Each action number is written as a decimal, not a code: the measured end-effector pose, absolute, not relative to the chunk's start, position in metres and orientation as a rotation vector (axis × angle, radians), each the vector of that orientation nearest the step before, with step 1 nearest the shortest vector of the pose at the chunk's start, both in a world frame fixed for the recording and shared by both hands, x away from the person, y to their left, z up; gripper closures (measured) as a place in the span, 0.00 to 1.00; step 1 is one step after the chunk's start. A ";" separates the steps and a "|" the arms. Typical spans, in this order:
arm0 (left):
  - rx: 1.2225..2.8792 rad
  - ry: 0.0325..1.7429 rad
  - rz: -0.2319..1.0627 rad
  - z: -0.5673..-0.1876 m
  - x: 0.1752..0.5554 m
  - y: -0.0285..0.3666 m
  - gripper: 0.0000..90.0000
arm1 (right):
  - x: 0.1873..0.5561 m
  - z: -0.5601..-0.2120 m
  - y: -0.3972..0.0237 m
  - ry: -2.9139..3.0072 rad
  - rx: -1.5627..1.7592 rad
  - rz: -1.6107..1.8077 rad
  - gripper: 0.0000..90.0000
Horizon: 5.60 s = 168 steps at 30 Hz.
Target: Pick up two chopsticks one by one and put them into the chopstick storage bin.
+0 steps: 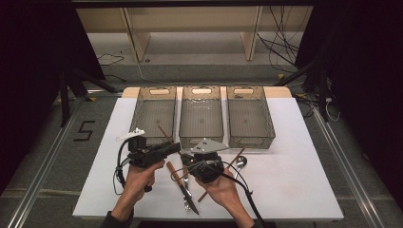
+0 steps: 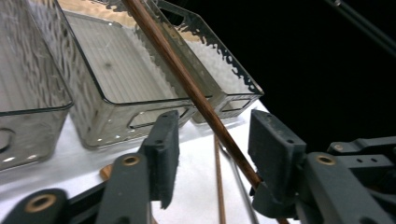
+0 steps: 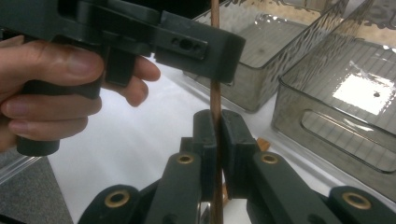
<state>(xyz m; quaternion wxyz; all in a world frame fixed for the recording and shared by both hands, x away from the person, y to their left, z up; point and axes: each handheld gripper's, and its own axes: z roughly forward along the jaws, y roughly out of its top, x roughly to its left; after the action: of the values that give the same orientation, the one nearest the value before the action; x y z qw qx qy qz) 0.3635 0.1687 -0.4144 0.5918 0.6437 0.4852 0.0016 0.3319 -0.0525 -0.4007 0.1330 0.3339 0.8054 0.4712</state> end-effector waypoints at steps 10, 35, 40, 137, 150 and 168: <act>1.475 1.104 -0.071 -0.415 0.364 0.168 0.80 | 0.331 -0.401 -0.052 2.316 0.968 1.386 0.95; 1.502 1.103 -0.032 -0.375 0.395 0.196 0.95 | 0.326 -0.396 -0.112 2.287 1.012 1.451 0.48; 1.514 1.120 0.008 -0.361 0.407 0.207 0.95 | 0.326 -0.403 -0.134 2.267 1.041 1.429 0.41; 1.730 1.257 0.189 -0.352 0.470 0.198 0.25 | 0.313 -0.436 -0.211 2.155 1.173 1.454 0.25; 1.880 1.091 0.198 -0.389 0.403 0.139 0.24 | 0.310 -0.438 -0.227 2.118 1.215 1.436 0.25; 2.071 0.972 0.210 -0.424 0.376 0.087 0.23 | 0.304 -0.444 -0.240 2.065 1.230 1.457 0.25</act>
<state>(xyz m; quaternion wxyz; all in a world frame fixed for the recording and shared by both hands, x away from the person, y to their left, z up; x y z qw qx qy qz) 0.3759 0.0868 -0.4238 0.4097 0.8224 0.3859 0.0834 0.3043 -0.2404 -0.4440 0.1646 0.4315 0.7247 0.5113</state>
